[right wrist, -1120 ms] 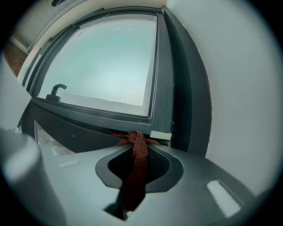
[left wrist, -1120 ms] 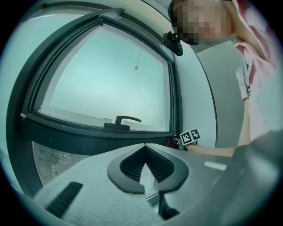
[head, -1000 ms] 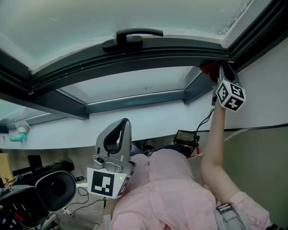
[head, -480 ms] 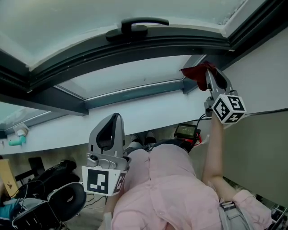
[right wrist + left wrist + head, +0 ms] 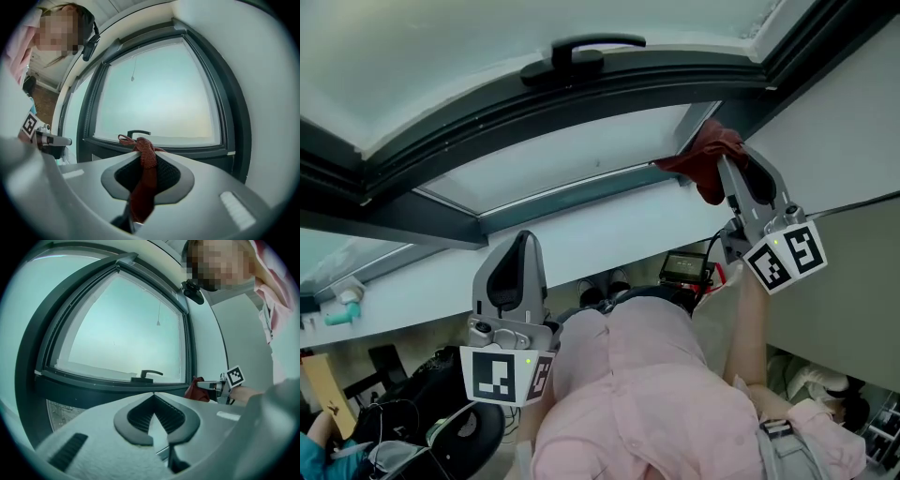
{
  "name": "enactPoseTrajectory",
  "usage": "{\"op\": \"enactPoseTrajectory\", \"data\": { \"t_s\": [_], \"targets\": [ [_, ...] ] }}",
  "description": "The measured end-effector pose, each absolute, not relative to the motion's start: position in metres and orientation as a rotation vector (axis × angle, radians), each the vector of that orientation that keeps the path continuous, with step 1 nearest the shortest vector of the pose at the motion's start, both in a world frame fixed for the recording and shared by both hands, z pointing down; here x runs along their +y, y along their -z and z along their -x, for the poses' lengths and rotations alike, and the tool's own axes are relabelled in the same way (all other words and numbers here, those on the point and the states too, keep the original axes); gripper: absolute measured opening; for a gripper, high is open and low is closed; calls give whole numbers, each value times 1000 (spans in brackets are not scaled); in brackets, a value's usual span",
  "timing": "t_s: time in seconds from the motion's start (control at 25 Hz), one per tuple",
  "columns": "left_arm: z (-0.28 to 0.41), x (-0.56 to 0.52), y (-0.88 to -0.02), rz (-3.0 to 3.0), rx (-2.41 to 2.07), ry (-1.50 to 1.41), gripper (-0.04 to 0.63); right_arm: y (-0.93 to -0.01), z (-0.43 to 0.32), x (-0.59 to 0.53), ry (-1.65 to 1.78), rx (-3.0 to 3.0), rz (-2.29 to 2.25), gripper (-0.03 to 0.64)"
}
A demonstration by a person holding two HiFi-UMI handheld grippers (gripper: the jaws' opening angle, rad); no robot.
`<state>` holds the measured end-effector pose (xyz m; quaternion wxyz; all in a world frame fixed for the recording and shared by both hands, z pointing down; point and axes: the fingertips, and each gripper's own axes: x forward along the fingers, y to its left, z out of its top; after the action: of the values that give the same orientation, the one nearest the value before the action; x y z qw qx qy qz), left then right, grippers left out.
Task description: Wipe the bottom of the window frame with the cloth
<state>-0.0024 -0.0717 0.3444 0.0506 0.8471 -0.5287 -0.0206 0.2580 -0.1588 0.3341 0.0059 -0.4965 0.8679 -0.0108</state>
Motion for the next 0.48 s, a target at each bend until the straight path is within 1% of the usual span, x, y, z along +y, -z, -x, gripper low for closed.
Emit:
{"op": "enactPoseTrajectory", "data": {
  "t_s": [0.16, 0.48],
  "targets": [
    [10, -66, -343, -2581, -1610, 62, -3, -329, -240, -142, -1, 2753, 1548, 64],
    [39, -50, -351, -2548, -1654, 55, -3, -339, -178, -119, -14, 2880, 1432, 63]
  ]
}}
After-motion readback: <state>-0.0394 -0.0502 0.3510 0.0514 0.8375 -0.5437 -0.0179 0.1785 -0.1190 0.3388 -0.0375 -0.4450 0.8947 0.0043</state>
